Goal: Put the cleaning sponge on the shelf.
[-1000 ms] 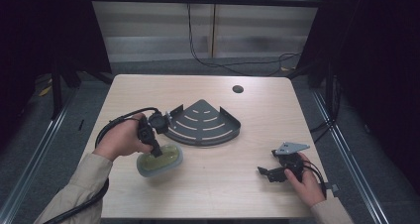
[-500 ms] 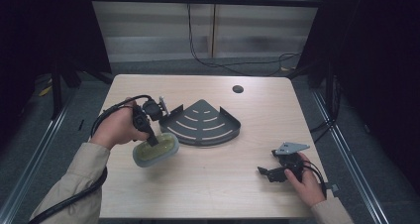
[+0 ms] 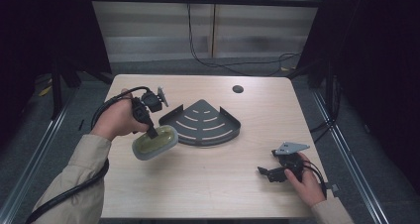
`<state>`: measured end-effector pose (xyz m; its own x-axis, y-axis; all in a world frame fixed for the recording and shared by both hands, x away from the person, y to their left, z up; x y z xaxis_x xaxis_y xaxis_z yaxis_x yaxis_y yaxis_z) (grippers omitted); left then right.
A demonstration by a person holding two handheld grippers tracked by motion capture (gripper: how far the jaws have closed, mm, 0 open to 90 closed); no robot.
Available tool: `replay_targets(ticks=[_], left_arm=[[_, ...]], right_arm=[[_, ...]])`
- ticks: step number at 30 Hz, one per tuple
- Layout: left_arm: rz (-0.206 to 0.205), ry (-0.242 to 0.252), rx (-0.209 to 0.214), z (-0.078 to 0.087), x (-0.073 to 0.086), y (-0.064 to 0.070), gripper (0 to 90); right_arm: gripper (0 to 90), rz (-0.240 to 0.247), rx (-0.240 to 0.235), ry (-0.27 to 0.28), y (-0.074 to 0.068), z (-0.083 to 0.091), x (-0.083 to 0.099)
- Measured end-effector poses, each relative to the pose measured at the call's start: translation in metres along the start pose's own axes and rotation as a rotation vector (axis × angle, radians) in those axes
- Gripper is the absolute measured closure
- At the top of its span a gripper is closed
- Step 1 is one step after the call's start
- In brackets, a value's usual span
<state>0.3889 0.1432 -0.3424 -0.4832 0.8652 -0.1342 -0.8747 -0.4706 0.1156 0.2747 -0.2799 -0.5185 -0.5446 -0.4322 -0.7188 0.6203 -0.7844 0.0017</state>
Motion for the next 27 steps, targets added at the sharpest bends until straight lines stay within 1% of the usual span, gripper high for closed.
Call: replay_targets(ticks=[2,5,6,7,9,11,12,13,14,18,20,24,26,27], left_arm=[[-0.002,0.003,-0.001,0.001,-0.002,-0.001,71.4],[-0.004,0.012,0.007,0.002,-0.006,-0.004,71.4],[-0.008,0.008,0.012,0.003,-0.007,-0.005,71.4],[0.000,0.016,0.013,0.003,-0.008,-0.005,71.4],[-0.005,0.009,0.013,0.004,-0.009,-0.007,71.4],[0.012,0.013,0.015,0.005,-0.012,-0.009,71.4],[0.011,0.020,0.014,0.005,-0.013,-0.010,71.4],[0.007,0.013,0.014,0.007,-0.015,-0.012,71.4],[0.021,0.020,0.013,0.007,-0.015,-0.012,71.4],[0.028,0.024,0.011,0.009,-0.019,-0.016,71.4],[0.048,0.035,0.008,0.010,-0.022,-0.019,71.4],[0.063,0.035,0.014,0.010,-0.027,-0.024,71.4],[0.090,0.038,0.011,0.010,-0.030,-0.028,71.4],[0.090,0.038,0.011,0.010,-0.030,-0.028,71.4]], right_arm=[[10.7,0.000,0.000,0.000,0.000,0.000,0.000],[10.7,0.000,0.000,0.000,0.000,0.000,0.000],[10.8,0.000,0.000,0.000,0.000,0.000,0.000],[10.7,0.001,0.000,-0.001,0.000,0.000,0.000],[10.8,0.000,0.000,-0.002,0.000,0.000,0.000],[10.7,0.001,-0.001,-0.002,0.000,0.000,0.000],[10.7,0.000,-0.001,-0.002,0.000,0.000,0.000],[10.7,0.000,-0.001,-0.002,0.000,0.000,0.000],[10.7,0.001,-0.001,-0.002,0.000,0.000,0.000],[10.7,0.001,-0.001,-0.002,0.000,0.000,0.000],[10.7,0.001,-0.001,-0.002,0.000,0.000,0.000],[10.7,0.001,-0.001,-0.002,0.000,0.000,0.000],[10.8,0.001,-0.001,-0.002,0.000,0.000,0.000],[10.8,0.001,-0.001,-0.002,0.000,0.000,0.000]])
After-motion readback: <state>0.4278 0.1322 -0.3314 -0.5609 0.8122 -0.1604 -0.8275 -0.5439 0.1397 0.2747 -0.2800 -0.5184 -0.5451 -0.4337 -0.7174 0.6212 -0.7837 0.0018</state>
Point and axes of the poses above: each handheld gripper's, and its own axes: z roughly backward along the jaws, x roughly out of its underside, y roughly to its right, the point moved 1 cm from there along -z, roughly forward along the jaws, and after that the axes turned 2 degrees about x, right-handed, at the moved point
